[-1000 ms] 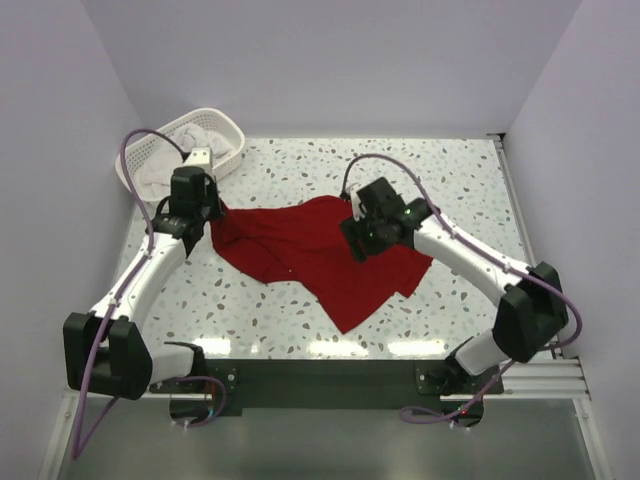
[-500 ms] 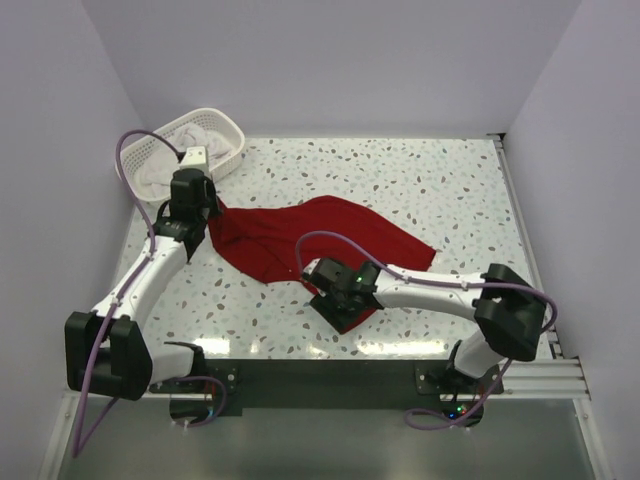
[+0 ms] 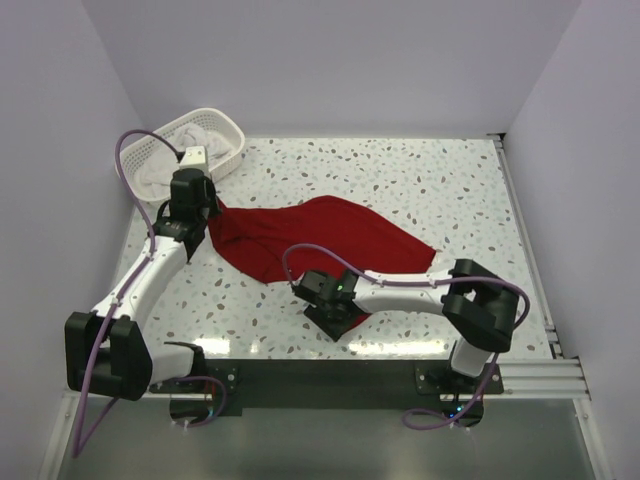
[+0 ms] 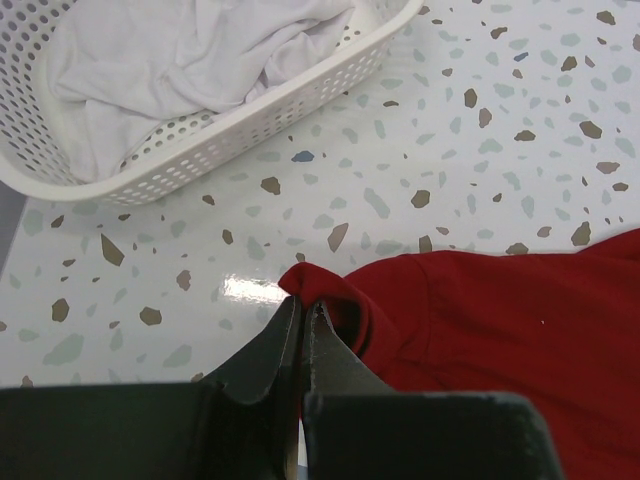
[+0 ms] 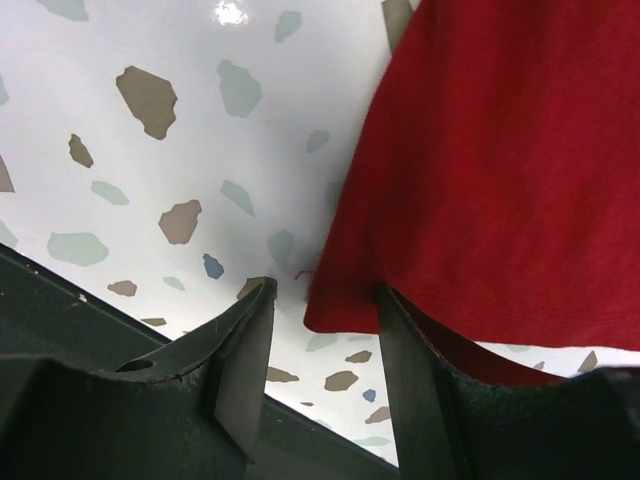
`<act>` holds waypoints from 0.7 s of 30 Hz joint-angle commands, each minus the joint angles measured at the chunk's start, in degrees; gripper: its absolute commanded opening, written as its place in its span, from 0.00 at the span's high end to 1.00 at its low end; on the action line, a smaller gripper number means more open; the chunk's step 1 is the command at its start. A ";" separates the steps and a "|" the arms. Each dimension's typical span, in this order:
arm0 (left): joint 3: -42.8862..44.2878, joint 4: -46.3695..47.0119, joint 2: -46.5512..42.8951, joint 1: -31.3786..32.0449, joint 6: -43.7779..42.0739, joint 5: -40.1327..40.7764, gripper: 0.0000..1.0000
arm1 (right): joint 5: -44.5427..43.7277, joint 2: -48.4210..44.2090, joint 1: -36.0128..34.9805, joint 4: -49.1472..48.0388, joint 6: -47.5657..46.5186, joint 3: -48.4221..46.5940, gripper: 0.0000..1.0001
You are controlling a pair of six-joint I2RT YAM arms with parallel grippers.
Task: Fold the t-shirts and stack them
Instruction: Flatten the tshirt out
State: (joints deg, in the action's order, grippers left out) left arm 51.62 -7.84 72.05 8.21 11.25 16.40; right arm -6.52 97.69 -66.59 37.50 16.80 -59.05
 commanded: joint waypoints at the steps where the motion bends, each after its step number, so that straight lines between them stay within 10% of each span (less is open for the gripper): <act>1: -0.02 2.83 -1.12 -0.47 -0.43 0.82 1.00 | -0.95 1.36 -0.91 -0.14 1.31 -1.95 0.51; 7: 0.06 2.56 -1.12 -0.47 -0.43 1.00 1.00 | -2.61 3.29 -1.18 1.79 1.84 -1.95 0.66; 11: 1.03 1.25 -0.77 -0.47 -0.17 1.26 1.00 | -7.87 1.11 -1.09 5.12 0.61 -3.87 1.00; 21: 30.62 -13.07 6.52 -2.76 1.94 1.88 1.00 | -24.23 -10.84 18.05 20.51 -11.87 -33.79 1.00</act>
State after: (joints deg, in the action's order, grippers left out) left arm 71.33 -18.24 77.91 6.28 11.64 17.61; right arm -22.68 94.19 -54.61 52.60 10.17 -81.34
